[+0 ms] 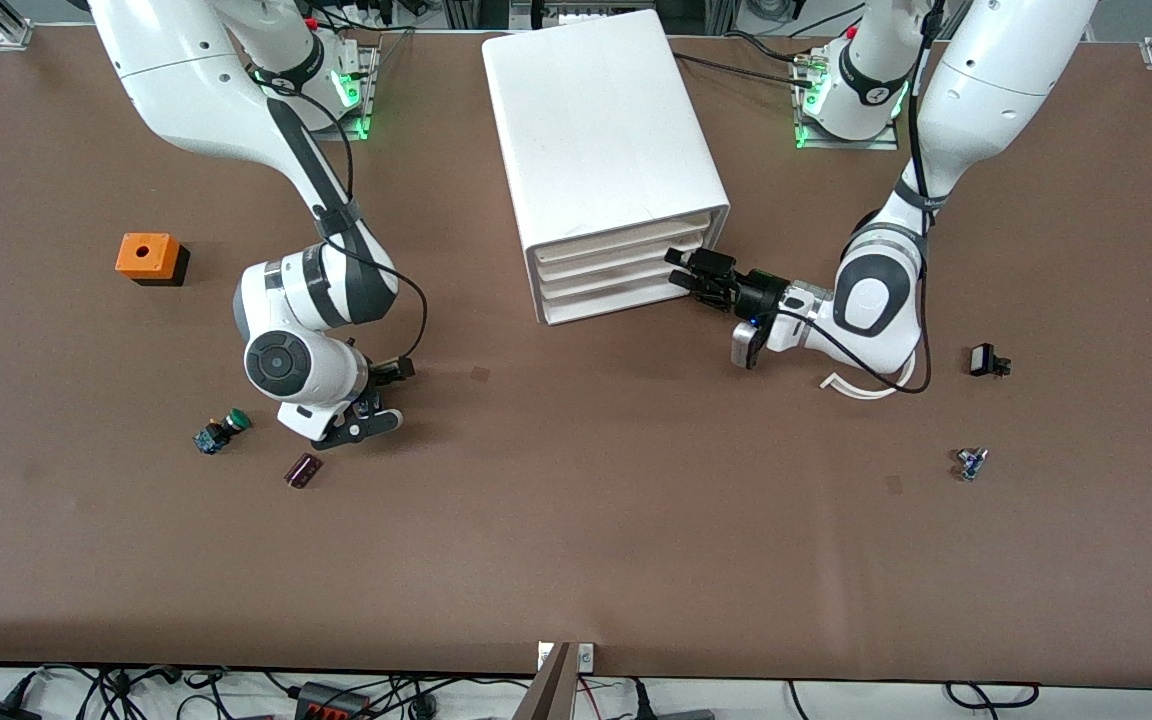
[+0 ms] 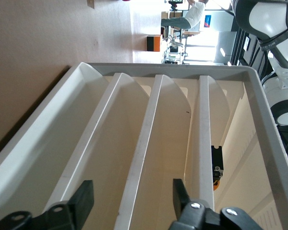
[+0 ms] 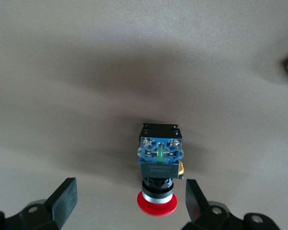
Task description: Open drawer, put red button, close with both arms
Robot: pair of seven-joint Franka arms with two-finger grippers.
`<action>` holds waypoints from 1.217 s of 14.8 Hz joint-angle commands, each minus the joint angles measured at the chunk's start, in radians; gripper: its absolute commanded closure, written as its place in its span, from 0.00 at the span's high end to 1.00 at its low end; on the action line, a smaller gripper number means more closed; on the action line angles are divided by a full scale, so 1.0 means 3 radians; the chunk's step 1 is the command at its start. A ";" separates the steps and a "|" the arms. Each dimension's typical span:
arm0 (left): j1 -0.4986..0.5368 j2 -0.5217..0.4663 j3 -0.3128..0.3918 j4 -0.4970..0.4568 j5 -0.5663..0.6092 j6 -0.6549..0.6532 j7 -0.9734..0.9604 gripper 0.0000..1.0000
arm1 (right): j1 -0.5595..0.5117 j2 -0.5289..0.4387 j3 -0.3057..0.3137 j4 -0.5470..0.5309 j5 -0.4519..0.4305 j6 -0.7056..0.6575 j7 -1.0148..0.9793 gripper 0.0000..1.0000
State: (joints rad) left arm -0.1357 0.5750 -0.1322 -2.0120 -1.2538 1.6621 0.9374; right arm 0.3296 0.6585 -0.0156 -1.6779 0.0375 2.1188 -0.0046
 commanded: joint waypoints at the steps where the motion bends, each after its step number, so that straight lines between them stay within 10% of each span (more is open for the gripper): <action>1: -0.0069 0.0072 0.0006 -0.0007 -0.0080 -0.0033 0.0086 0.68 | -0.0025 0.0060 -0.0025 0.0065 0.0044 -0.0012 0.0026 1.00; 4: -0.0120 0.0072 0.0006 -0.0007 -0.0080 -0.0033 0.0086 0.51 | -0.0025 0.0106 -0.0030 0.0076 0.0039 0.0004 0.0026 1.00; 7: -0.0100 0.0072 0.0006 0.0024 -0.0044 -0.0064 0.0097 0.12 | -0.0025 0.0177 -0.0030 0.0076 0.0039 0.0106 0.0026 1.00; 9: -0.0095 0.0077 0.0011 0.0064 -0.0039 -0.0074 0.0112 0.08 | -0.0030 0.0183 -0.0030 0.0076 0.0033 0.0127 0.0020 1.00; 15: 0.0027 0.0577 0.0124 0.0876 0.0159 -0.0064 0.0102 0.08 | -0.0096 0.0183 -0.0035 0.0076 0.0028 0.0116 -0.0026 0.00; 18: 0.0104 0.0767 0.0149 0.1245 0.0389 -0.0028 0.0107 0.10 | -0.0086 0.0152 -0.0035 0.0223 0.0059 0.0076 -0.0010 0.00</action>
State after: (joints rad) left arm -0.1111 0.7265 -0.0990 -1.7562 -1.2066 1.6418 0.9882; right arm 0.3061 0.7028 -0.0289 -1.6646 0.0384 2.1552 -0.0048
